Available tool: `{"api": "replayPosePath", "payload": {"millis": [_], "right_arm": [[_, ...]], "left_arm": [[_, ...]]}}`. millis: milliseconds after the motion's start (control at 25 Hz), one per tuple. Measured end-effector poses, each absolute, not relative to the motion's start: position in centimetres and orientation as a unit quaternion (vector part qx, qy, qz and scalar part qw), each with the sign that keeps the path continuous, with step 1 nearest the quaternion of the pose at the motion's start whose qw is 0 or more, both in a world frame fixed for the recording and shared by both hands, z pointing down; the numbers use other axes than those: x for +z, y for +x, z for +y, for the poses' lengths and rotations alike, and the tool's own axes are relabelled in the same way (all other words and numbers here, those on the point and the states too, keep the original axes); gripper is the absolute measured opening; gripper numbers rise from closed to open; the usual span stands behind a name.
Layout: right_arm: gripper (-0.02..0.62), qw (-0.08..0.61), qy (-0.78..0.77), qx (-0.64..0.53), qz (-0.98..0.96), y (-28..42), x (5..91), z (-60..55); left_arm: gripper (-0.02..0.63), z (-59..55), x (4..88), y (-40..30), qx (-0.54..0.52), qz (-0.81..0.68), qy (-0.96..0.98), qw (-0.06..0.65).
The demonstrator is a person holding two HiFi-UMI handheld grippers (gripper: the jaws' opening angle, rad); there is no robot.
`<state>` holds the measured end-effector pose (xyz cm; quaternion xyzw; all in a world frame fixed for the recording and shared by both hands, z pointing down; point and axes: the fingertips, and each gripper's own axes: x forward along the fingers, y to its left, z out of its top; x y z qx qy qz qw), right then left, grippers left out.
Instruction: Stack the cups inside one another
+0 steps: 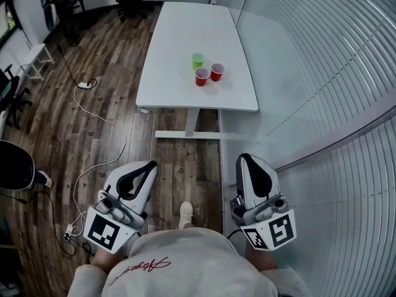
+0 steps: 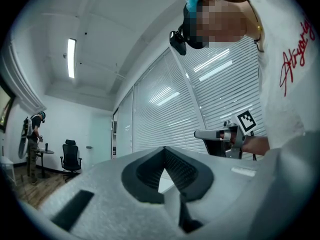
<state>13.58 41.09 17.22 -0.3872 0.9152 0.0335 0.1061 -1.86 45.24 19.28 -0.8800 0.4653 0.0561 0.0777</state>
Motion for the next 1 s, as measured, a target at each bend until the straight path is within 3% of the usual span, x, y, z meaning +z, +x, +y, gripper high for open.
{"api": "replayPosePath", "payload": {"millis": [1000], "right_arm": [[0.002, 0.1, -0.358, 0.009, 0.928, 13.7, 18.8, 33.4]], "left_arm": [[-0.005, 36.8, 20.2, 1.4, 0.066, 0.456, -0.886, 0.054]]}}
